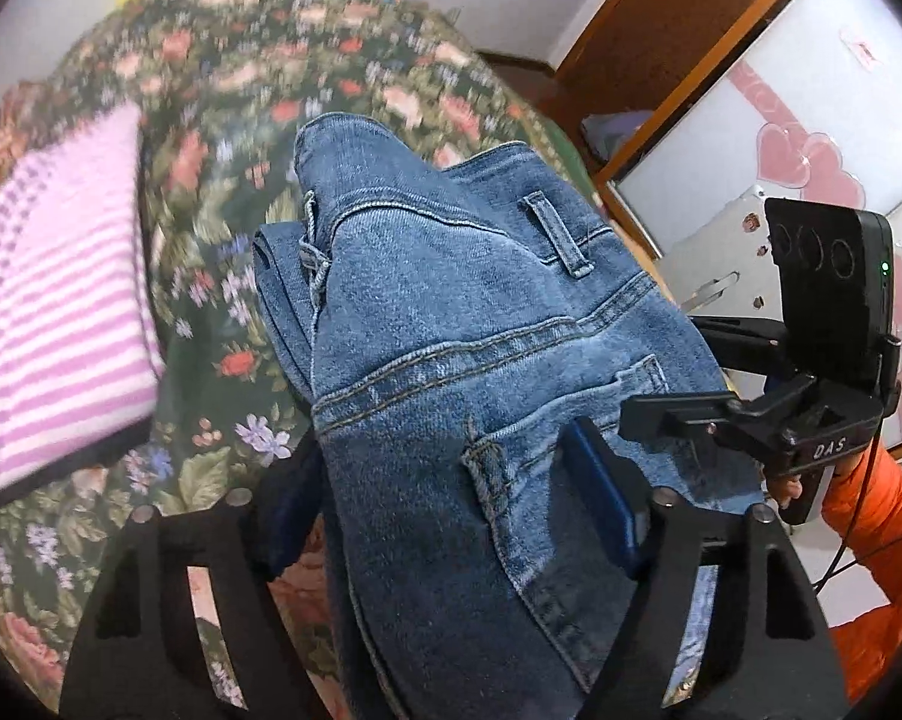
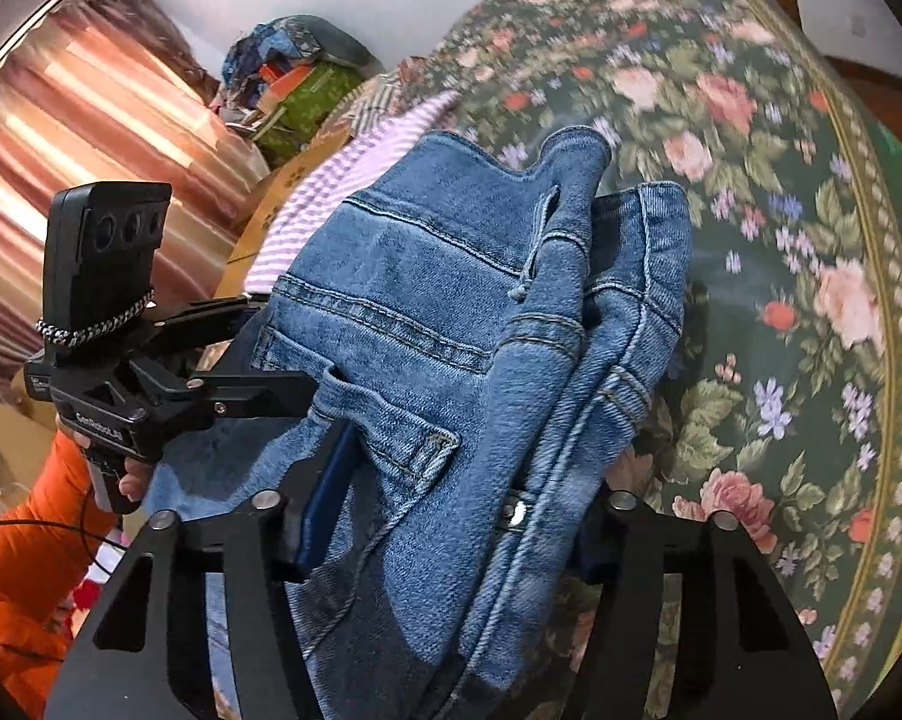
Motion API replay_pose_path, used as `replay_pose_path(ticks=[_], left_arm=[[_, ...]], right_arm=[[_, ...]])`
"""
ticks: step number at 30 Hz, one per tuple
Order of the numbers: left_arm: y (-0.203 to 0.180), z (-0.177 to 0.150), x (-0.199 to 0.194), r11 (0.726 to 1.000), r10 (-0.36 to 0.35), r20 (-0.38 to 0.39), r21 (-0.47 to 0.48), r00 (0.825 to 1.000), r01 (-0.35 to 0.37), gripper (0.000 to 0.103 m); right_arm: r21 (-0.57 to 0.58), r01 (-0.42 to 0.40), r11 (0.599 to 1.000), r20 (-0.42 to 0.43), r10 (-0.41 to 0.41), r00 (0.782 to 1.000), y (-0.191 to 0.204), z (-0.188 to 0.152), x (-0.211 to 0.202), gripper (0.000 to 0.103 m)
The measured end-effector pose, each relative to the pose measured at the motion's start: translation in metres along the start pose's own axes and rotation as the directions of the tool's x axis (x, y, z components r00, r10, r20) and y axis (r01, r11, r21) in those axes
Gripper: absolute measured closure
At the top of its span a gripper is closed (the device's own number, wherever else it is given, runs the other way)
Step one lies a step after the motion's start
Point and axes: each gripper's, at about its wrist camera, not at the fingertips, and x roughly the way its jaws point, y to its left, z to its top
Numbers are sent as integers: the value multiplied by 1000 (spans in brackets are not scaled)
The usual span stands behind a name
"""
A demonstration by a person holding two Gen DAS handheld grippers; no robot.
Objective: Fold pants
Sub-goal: 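Grasp the jeans waistband with both grippers, then lift the jeans with both grippers and carry them onto the striped shirt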
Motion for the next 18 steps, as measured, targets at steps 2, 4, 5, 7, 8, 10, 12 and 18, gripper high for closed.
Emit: replay_pose_path(ticks=[2, 4, 5, 7, 8, 10, 12, 18], left_arm=[[-5, -1, -16, 1000, 9, 35, 7, 999, -10, 31], [-10, -2, -31, 999, 25, 71, 21, 997, -27, 34], [-12, -3, -39, 999, 34, 87, 28, 996, -36, 35], [-17, -2, -53, 997, 58, 129, 41, 990, -64, 38], [-18, -2, -60, 996, 69, 149, 46, 986, -76, 39], [-21, -1, -72, 994, 88, 185, 51, 979, -99, 40], [-22, -2, -86, 992, 106, 217, 50, 970, -119, 41], [-11, -2, -121, 988, 141, 299, 17, 944, -153, 44]], right_arm=[[-20, 4, 1000, 22, -4, 1000, 6, 2, -7, 53], [-53, 19, 998, 43, -17, 999, 15, 5, -15, 56], [-68, 26, 997, 59, -22, 998, 21, 7, -20, 57], [-94, 36, 995, 80, -28, 996, 29, 10, -26, 58], [-106, 43, 993, 91, -33, 995, 34, 12, -29, 59], [-139, 63, 988, 119, -46, 992, 46, 19, -33, 60], [-158, 69, 985, 141, -46, 989, 55, 25, -37, 61], [-232, 85, 969, 208, -36, 977, 85, 49, -46, 63]])
